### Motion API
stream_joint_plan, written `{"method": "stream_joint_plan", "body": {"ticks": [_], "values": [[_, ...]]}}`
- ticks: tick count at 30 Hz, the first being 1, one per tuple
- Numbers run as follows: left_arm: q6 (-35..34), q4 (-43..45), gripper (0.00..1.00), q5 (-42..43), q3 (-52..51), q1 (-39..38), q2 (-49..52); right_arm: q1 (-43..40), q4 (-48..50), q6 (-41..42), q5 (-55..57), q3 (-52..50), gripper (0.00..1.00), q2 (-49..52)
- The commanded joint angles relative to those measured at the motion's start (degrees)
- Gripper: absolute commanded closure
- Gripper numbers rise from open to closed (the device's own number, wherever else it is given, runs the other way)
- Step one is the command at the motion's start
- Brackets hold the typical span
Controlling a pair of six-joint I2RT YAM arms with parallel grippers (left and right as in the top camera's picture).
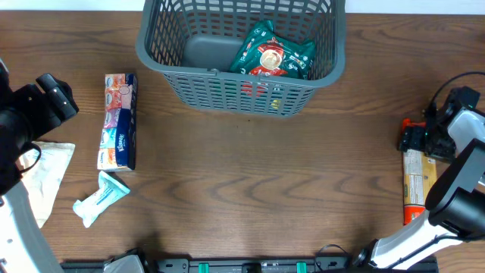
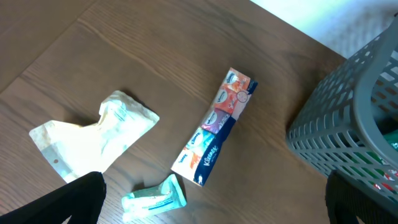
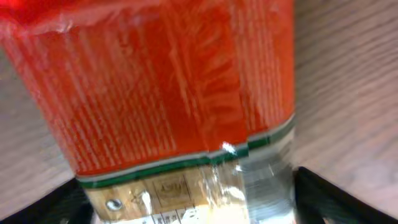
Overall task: Pack container
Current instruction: 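Lower the right gripper onto the orange-ended pasta bag and grasp it, then lift the pasta bag with the right gripper and drop it into the basket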
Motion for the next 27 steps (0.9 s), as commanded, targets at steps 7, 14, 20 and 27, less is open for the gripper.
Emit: {"method": "stream_joint_plan", "body": {"ticks": [7, 14, 20, 27], "values": [[0.57, 0.02, 0.01, -0.7, -0.11, 0.31, 0.11, -0.15, 0.63, 0.15, -1.7, -2.23, 0.66, 5.35], [1.44, -0.42, 0.01, -0.68, -0.11, 0.31, 0.11, 0.96, -0.11, 5.25, -5.01, -1.22, 0.99, 5.01], [1.66, -0.63, 0.01, -0.68, -0.11, 0.31, 0.11, 4.94, -7.1, 7.58, -5.33, 7.28, 0.99, 0.79], [2.05, -0.83, 0.01, -0.66, -0.11, 0.31, 0.11, 11.45, -20.74, 7.32, -9.49, 31.17, 0.98, -5.03]]}}
